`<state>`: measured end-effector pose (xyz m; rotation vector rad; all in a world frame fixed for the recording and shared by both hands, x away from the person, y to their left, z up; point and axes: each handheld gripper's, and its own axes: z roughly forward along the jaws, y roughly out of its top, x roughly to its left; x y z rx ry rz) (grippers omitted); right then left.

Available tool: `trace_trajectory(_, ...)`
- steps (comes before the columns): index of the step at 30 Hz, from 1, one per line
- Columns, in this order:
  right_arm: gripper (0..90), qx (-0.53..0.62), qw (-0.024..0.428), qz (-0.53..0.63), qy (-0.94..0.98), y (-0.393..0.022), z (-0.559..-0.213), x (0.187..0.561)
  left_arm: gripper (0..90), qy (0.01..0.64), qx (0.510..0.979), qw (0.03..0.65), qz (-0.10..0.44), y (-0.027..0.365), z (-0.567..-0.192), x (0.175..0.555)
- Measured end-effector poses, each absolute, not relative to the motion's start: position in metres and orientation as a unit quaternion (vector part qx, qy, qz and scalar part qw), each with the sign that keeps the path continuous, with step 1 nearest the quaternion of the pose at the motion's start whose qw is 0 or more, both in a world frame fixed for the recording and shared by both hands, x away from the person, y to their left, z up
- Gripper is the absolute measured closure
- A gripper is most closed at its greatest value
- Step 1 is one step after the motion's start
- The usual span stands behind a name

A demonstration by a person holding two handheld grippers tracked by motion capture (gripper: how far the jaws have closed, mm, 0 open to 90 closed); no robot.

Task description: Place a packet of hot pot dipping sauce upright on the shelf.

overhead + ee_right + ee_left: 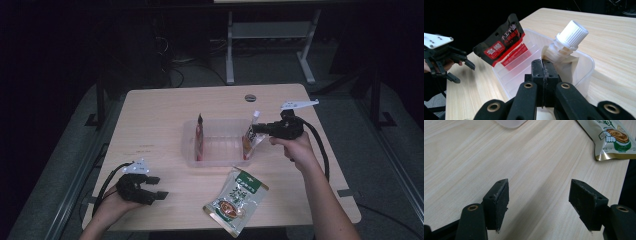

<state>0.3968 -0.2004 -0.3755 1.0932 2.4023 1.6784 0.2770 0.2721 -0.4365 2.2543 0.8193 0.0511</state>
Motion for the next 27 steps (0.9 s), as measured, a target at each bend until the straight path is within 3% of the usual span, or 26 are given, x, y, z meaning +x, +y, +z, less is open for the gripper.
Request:
trace_trajectory(9,86.6,0.353,0.007,0.53,0.771,-0.199,-0.38,0.398,32.2,0.318,0.877,0.359,0.017,0.27,-0.437,0.277)
trace_trajectory(12,73.6,0.352,-0.006,0.547,0.759,-0.201,-0.375,0.397,32.2,0.316,0.878,0.359,0.017,0.27,-0.437,0.277)
trace_trajectory(19,44.8,0.351,0.028,0.521,0.777,-0.203,-0.364,0.387,32.2,0.314,0.879,0.359,0.017,0.27,-0.437,0.276)
trace_trajectory(24,33.4,0.346,0.051,0.483,0.803,-0.204,-0.36,0.375,32.2,0.313,0.879,0.358,0.016,0.27,-0.437,0.276)
trace_trajectory(27,31.3,0.345,0.056,0.478,0.806,-0.209,-0.359,0.367,31.7,0.314,0.879,0.358,0.018,0.27,-0.437,0.275)
